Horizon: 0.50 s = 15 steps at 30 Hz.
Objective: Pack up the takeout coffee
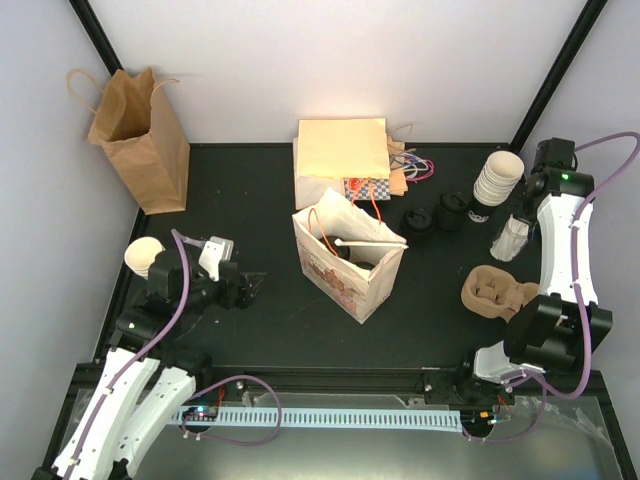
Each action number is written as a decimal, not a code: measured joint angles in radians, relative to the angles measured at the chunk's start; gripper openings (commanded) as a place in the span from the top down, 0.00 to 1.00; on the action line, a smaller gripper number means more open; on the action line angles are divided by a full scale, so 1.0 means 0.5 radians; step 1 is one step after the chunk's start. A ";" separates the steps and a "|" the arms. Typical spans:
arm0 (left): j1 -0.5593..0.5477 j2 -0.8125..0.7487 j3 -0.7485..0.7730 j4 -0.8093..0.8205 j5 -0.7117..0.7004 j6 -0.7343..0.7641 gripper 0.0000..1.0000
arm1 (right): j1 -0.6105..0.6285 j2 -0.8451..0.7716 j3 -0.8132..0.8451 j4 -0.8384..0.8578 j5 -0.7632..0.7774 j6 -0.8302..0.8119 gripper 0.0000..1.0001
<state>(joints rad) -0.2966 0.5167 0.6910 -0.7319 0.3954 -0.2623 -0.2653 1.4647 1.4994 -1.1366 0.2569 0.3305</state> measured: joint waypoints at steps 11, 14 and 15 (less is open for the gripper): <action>0.000 0.000 0.000 0.000 0.012 0.001 0.01 | 0.000 0.029 0.054 -0.002 0.109 -0.013 0.66; 0.000 0.000 0.000 0.001 0.017 0.001 0.01 | 0.000 0.031 0.056 -0.002 0.111 -0.016 0.69; 0.000 0.001 0.000 0.000 0.018 0.001 0.01 | 0.000 0.036 0.056 -0.002 0.111 -0.017 0.71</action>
<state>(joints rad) -0.2966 0.5171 0.6910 -0.7319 0.4046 -0.2619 -0.2653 1.4826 1.5276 -1.1374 0.3122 0.3222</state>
